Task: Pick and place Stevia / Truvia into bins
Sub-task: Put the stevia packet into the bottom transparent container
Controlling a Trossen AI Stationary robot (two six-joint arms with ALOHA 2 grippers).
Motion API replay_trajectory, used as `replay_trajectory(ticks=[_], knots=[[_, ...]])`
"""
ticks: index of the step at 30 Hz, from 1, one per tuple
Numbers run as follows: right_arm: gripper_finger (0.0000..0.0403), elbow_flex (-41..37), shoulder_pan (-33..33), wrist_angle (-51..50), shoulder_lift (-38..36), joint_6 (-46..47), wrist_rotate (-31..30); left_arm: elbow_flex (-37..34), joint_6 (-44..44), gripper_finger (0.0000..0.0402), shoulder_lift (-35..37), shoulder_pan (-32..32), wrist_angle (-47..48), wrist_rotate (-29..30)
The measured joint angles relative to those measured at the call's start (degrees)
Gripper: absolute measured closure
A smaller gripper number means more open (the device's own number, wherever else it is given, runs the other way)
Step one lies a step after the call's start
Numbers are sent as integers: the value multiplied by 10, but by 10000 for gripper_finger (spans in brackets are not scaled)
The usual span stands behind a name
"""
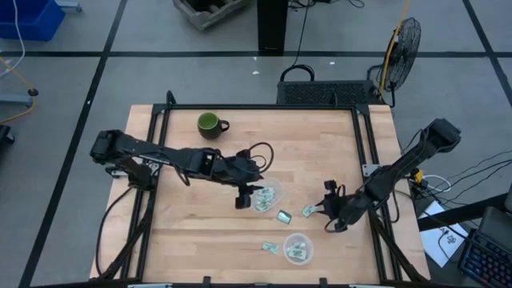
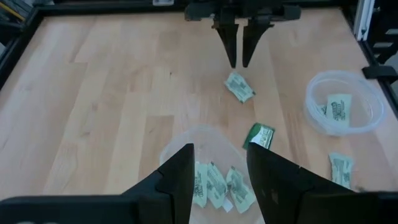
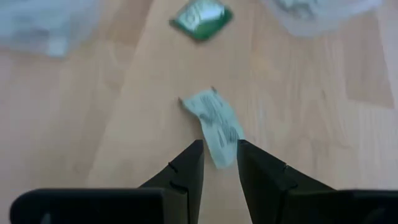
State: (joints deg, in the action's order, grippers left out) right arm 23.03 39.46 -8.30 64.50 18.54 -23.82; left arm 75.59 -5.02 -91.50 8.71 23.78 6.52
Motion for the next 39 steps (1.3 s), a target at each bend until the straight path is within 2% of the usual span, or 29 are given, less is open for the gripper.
replay_trajectory(ticks=[15,22,29,39], knots=[[312,1,-7,20,92,-33,-4,0,0,250,-1,0,0,1],[312,0,-8,41,93,-59,-31,0,0,250,-1,0,0,1],[313,0,-9,48,95,-73,-30,0,0,250,-1,0,0,1],[344,0,-9,89,95,-106,-30,0,0,250,-1,0,0,0]])
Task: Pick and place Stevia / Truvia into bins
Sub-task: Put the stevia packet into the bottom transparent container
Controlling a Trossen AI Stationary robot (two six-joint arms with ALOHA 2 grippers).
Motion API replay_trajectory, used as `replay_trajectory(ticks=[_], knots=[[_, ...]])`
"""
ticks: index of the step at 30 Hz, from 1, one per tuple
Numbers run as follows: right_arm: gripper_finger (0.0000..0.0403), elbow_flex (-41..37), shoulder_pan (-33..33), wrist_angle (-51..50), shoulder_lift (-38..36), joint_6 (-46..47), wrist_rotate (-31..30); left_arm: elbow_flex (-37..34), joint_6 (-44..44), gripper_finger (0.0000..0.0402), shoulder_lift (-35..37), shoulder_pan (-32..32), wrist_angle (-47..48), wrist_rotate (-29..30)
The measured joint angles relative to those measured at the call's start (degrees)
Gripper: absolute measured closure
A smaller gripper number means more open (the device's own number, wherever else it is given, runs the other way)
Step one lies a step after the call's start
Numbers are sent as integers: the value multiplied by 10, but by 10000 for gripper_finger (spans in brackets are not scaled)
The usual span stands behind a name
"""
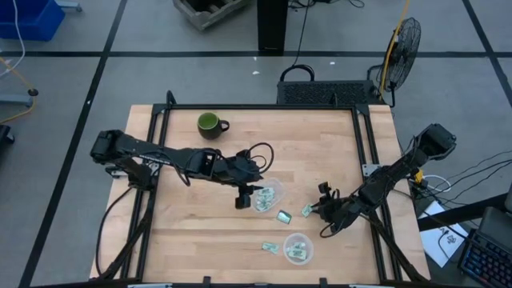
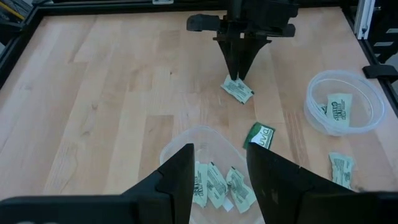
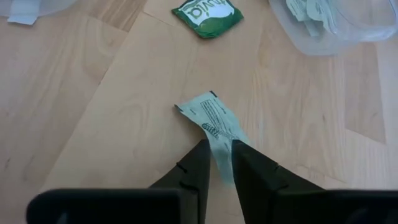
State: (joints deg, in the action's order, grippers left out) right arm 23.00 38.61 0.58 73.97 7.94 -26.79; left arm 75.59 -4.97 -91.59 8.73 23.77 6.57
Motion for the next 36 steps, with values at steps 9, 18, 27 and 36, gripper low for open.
replay_trajectory(ticks=[9,18,27,36], knots=[[338,0,0,0,0,13,0,0,0,250,0,0,0,0],[285,0,-20,-7,0,1,0,0,0,250,0,0,0,0],[274,0,-33,-8,3,-33,15,0,7,250,0,0,0,0],[290,2,-51,11,42,-44,12,0,8,250,0,0,0,0]])
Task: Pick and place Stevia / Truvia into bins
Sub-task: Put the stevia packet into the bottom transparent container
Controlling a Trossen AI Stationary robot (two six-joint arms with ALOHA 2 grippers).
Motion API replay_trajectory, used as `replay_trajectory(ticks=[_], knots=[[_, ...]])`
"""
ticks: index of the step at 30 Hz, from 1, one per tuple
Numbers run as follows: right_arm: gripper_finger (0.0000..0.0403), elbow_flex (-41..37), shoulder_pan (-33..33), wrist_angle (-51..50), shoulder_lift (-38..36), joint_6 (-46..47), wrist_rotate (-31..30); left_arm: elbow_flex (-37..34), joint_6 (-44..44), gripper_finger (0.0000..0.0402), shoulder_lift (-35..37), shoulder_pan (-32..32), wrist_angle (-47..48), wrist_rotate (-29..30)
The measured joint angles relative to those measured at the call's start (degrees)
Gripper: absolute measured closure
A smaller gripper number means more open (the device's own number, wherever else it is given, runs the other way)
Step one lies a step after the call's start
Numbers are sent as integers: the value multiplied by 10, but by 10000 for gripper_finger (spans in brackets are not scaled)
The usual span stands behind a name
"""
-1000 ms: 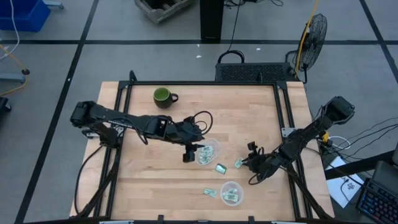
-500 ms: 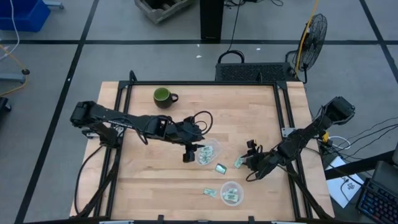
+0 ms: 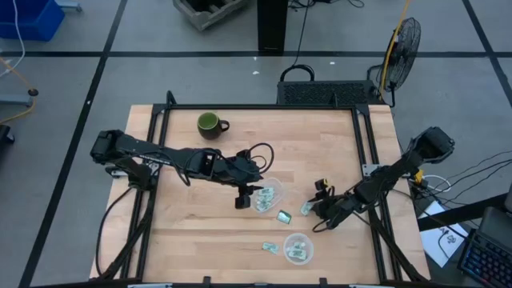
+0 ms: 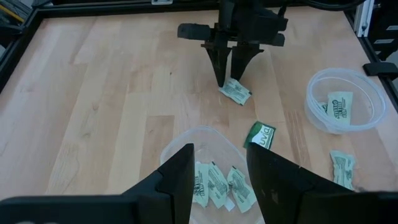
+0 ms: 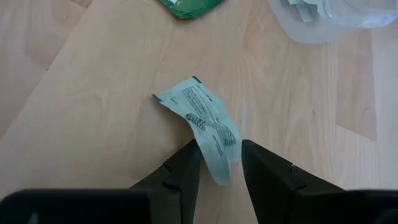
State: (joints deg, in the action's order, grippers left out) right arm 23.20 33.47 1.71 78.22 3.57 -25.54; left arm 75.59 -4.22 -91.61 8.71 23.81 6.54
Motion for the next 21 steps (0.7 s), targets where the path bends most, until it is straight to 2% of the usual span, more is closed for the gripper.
replay_trajectory(ticks=[7,14,21], knots=[[327,-1,0,20,0,0,6,0,6,250,0,0,0,0],[395,-2,0,44,1,3,20,0,7,250,0,0,0,0],[400,6,6,75,-7,-7,18,0,5,250,0,0,0,0]])
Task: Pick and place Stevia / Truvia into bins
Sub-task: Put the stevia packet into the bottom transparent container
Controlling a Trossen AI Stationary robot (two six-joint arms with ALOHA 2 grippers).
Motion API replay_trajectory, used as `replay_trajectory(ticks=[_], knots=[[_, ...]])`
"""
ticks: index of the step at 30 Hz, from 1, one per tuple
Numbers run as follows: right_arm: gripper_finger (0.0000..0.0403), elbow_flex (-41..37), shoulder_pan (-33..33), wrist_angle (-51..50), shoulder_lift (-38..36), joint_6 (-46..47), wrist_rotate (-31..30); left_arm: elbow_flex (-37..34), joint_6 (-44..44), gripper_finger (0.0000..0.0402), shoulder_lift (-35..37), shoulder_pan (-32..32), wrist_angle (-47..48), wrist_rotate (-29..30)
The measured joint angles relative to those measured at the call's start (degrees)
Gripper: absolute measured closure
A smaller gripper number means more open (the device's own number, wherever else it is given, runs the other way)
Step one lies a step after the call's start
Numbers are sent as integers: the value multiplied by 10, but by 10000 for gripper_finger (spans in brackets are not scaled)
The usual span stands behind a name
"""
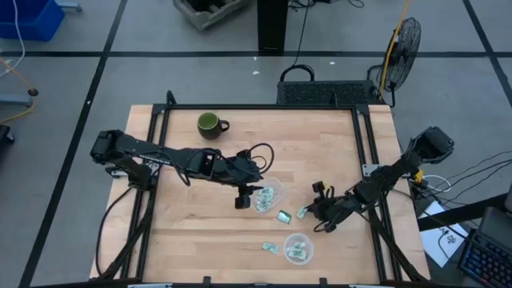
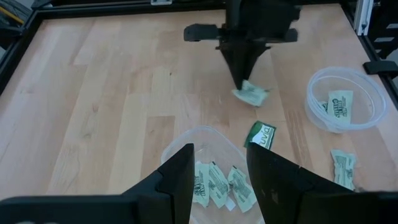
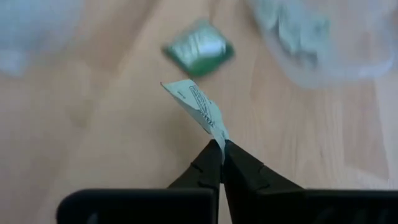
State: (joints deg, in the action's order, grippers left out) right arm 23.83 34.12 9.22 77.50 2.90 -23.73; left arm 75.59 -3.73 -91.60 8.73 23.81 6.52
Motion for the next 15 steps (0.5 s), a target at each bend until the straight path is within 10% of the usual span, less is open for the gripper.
replay_trajectory(ticks=[8,15], knots=[[401,62,66,6,-51,-87,-9,0,-4,250,0,0,0,0],[399,129,137,1,5,-244,-136,0,-13,250,0,0,0,0]])
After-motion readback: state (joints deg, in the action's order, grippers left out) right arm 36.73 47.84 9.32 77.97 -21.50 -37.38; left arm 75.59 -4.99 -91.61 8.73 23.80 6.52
